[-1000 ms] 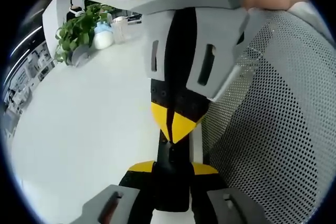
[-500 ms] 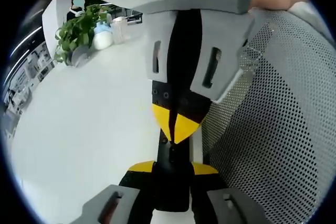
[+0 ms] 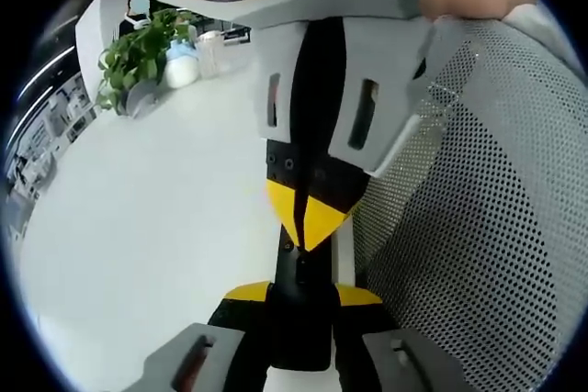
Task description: Press the specified remote control buttons in sequence, fully releasing each button before pressing the next.
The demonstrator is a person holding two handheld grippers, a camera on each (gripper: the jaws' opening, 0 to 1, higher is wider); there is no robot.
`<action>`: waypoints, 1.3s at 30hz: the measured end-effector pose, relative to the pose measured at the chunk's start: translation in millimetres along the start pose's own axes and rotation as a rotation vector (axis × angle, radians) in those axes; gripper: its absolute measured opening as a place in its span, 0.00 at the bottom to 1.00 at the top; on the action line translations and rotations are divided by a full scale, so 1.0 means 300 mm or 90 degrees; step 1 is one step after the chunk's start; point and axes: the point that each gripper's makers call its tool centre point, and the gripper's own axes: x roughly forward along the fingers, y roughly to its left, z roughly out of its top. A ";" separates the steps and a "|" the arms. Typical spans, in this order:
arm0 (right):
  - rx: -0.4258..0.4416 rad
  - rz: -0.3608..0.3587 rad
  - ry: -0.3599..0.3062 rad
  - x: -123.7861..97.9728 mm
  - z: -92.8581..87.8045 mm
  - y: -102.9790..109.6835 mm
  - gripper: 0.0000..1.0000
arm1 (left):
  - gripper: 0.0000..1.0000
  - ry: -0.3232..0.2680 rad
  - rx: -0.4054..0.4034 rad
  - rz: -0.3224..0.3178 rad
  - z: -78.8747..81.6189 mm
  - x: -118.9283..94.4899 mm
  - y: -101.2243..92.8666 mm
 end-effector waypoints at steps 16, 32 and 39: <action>-0.010 -0.003 0.005 0.001 -0.002 -0.001 0.00 | 0.24 -0.002 0.003 -0.002 0.002 0.002 0.000; -0.037 -0.007 0.007 0.003 -0.001 0.001 0.00 | 0.24 -0.002 0.003 -0.003 0.001 0.001 -0.001; -0.044 -0.013 0.013 0.002 -0.001 0.001 0.00 | 0.24 -0.009 -0.002 0.000 0.001 0.001 0.000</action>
